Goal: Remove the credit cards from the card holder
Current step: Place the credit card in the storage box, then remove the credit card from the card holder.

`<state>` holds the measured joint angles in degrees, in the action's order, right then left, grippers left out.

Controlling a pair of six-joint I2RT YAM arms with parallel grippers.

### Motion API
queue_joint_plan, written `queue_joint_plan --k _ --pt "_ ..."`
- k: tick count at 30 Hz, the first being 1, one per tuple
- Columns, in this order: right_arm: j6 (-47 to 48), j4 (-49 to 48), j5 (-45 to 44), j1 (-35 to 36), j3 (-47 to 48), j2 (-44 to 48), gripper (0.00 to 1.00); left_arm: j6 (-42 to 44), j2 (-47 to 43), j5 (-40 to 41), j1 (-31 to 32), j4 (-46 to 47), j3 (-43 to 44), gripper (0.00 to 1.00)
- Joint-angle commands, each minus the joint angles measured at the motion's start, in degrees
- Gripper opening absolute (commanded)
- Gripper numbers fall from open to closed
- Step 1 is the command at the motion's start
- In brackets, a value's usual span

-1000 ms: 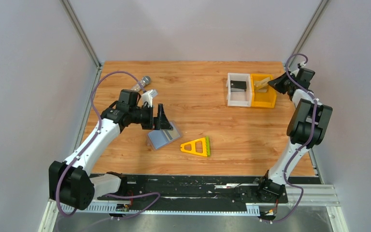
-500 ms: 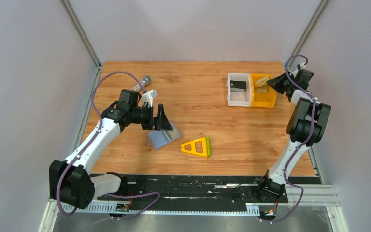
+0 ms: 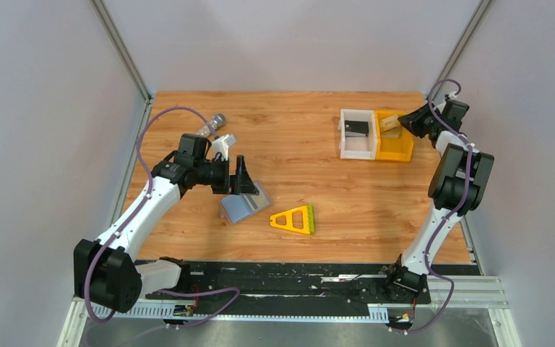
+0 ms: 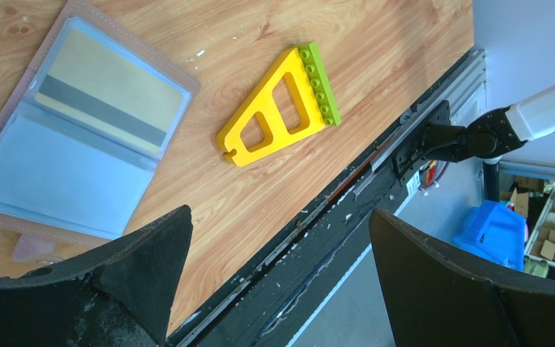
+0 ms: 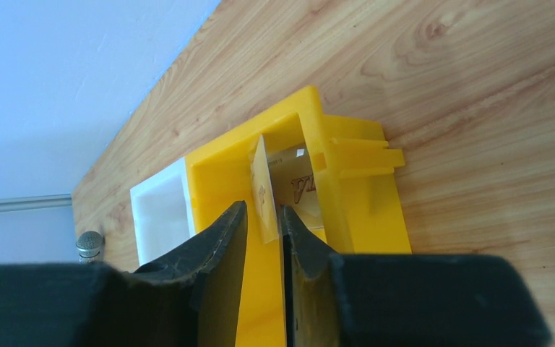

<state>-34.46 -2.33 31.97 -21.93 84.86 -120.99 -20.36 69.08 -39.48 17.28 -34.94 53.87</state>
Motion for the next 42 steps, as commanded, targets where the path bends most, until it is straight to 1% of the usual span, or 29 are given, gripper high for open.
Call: queue_joint_plan --k 1,4,8,10,13,16,19,20,22,25,29,30,33,35,36,37,38,39,41,42 --pt "0.7 2.03 0.12 -0.02 4.44 2.05 0.25 -1.16 -0.83 1.41 0.3 1.08 0.83 1.0" --pt "0.86 6.16 -0.6 0.04 6.19 2.88 0.28 -2.73 -0.87 3.62 0.29 0.6 0.45 1.0" --pt "-0.41 10.0 -1.82 0.02 7.92 4.33 0.3 -3.39 -0.88 9.05 0.3 -1.93 0.35 1.0" --pt "-1.84 11.57 -1.29 0.16 8.47 5.95 0.31 -3.35 -1.41 10.66 0.3 -3.07 0.36 1.0" --pt "-2.54 13.09 -1.37 1.15 8.23 9.35 0.31 -4.18 -2.37 15.18 0.3 -4.0 -0.41 1.0" --pt "-2.78 16.13 -1.09 2.62 7.25 12.9 0.31 -5.34 -1.75 16.65 0.15 -4.38 -1.23 0.99" --pt "-2.49 17.89 -0.63 4.79 4.59 16.91 0.31 -7.08 -0.37 15.95 -0.15 -2.86 -2.53 0.94" --pt "-2.26 18.49 -0.42 5.66 3.41 18.12 0.31 -7.56 -0.1 15.89 -0.23 -1.93 -3.26 0.9" --pt "-1.87 19.24 -0.35 8.12 0.71 20.59 0.31 -9.11 0.97 15.98 -0.74 -1.06 -4.08 0.87" --pt "-0.51 19.8 -1.61 13.06 -3.35 23.9 0.31 -11.51 1.24 15.55 -1.71 1.52 -5.86 0.85" --pt "0.2 20.0 -3.14 21.39 -8.43 27.15 0.31 -13.9 1.29 13.91 -3.82 5.0 -8.53 0.77" --pt "0.23 19.72 -3.32 24.57 -9.61 27.41 0.32 -14.22 1.3 13.18 -4.53 5.77 -8.74 0.75" --pt "0.27 16.13 -2.44 31.41 -13.69 27.59 0.32 -15.0 1.46 12.73 -5.31 7.72 -9.97 0.72" --pt "0.19 14.79 -2.81 35.81 -15.09 26.43 0.32 -15.44 1.96 12.13 -5.88 9.12 -10.74 0.67" --pt "0.21 14.39 -2.87 37.84 -15.34 25.69 0.32 -15.75 2.43 11.44 -6.23 9.59 -11.03 0.61" --pt "0.18 14.2 -2.94 40.01 -15.42 24.71 0.32 -15.84 2.67 11.05 -6.39 10.63 -11.58 0.57" --pt "0.1 13.87 -2.96 41.86 -15.42 23.95 0.32 -16.05 3.15 10.58 -6.56 11.09 -11.89 0.49" --pt "0.14 13.54 -2.92 43.8 -15.32 23.06 0.32 -16.08 3.38 10.49 -6.6 11.77 -12.39 0.45" --pt "0.18 12.92 -2.73 47.11 -14.91 21.48 0.32 -16.31 4.09 10.19 -6.77 12.95 -13.17 0.32" --pt "0.22 12.62 -2.66 48.62 -14.64 20.72 0.33 -16.43 4.7 9.98 -6.7 13.31 -13.39 0.29"
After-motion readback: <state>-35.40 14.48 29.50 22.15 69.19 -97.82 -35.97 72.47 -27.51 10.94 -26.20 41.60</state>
